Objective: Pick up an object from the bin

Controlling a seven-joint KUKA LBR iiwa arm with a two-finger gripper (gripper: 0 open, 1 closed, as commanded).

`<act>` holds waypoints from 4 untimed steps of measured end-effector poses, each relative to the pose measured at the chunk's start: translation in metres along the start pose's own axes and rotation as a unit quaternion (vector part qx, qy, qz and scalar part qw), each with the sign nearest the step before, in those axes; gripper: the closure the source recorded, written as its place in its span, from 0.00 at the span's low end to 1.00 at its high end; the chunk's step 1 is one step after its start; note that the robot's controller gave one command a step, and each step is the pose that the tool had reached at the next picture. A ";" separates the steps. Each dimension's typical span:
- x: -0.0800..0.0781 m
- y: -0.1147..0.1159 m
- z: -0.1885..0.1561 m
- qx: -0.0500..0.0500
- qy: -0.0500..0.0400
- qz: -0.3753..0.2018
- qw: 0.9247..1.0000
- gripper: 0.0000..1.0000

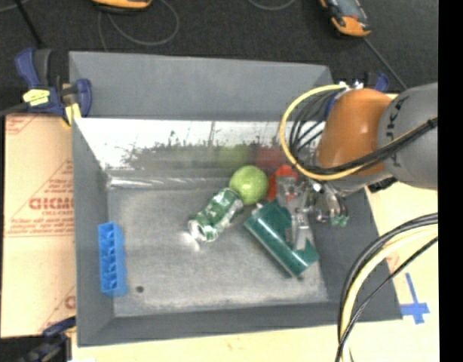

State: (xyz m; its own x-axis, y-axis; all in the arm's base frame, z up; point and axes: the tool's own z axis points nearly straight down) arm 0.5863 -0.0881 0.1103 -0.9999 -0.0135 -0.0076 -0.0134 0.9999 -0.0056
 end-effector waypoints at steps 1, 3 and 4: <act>-0.028 0.027 0.022 0.000 -0.014 0.025 1.000 1.00; -0.026 0.022 0.015 0.000 -0.022 0.027 0.999 1.00; -0.026 0.023 0.015 0.000 -0.022 0.027 0.999 1.00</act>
Offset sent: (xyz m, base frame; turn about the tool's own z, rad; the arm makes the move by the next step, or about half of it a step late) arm 0.0000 0.0000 0.0000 0.0000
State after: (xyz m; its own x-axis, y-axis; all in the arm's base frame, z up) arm 0.6118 -0.0651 0.0950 -0.9979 0.0394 -0.0524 0.0396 0.9992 -0.0034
